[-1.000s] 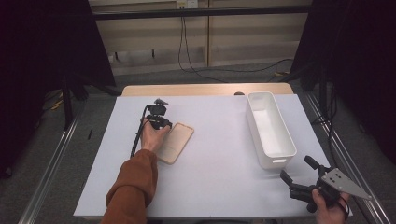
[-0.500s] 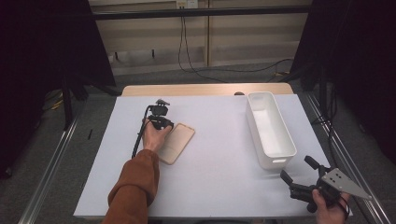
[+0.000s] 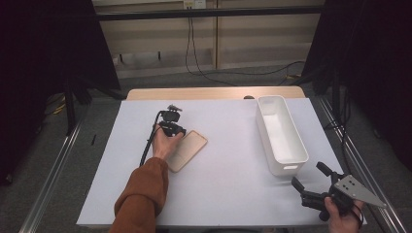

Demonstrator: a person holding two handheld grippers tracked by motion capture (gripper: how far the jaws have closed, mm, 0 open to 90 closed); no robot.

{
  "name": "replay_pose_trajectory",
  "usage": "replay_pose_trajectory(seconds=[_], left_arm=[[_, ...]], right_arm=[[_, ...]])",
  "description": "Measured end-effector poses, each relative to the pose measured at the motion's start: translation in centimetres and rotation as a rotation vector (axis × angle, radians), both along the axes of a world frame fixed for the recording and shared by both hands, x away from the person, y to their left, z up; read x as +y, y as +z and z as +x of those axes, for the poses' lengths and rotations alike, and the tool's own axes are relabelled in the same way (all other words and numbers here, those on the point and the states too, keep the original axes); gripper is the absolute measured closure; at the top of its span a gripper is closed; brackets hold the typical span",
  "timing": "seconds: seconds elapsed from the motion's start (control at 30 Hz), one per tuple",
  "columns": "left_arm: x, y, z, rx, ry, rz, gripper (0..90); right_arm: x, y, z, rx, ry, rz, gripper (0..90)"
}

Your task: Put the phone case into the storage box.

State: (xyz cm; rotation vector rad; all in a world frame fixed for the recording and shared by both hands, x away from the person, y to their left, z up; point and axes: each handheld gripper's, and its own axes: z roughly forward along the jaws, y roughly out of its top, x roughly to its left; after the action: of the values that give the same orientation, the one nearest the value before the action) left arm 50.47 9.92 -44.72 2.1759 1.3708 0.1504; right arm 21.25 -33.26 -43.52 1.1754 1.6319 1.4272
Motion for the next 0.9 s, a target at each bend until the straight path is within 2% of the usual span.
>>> replay_pose_trajectory(seconds=[0.33, 0.4, 0.57, 0.7, 0.77, 0.8, 0.9], left_arm=[[-0.9, 0.0, -0.4, 0.001, -0.031, -0.006, 90.0], [-1.2, 0.0, -0.5, -0.007, -0.028, 0.001, 90.0], [-1.2, -0.1, -0.5, -0.012, -0.029, -0.014, 90.0], [-1.7, -0.2, -0.8, -0.009, -0.052, -0.030, 90.0], [-2.1, -0.1, -1.0, -0.023, -0.062, -0.009, 90.0], [-2.1, -0.1, -1.0, -0.007, -0.068, -0.032, 90.0], [-2.2, -0.1, -1.2, -0.011, -0.076, -0.027, 90.0]], right_arm=[[0.0, 0.0, 0.0, 0.000, 0.000, 0.001, 0.0], [0.0, 0.0, 0.0, 0.001, 0.000, 0.001, 0.0], [0.0, 0.0, 0.0, 0.000, 0.001, 0.001, 0.0], [0.0, 0.0, 0.0, 0.000, 0.002, -0.001, 0.0], [0.0, 0.0, 0.0, -0.001, 0.001, -0.002, 0.0], [0.0, 0.0, 0.0, 0.000, 0.000, 0.000, 0.0], [0.1, 0.0, 0.0, -0.001, 0.003, 0.001, 0.0]])
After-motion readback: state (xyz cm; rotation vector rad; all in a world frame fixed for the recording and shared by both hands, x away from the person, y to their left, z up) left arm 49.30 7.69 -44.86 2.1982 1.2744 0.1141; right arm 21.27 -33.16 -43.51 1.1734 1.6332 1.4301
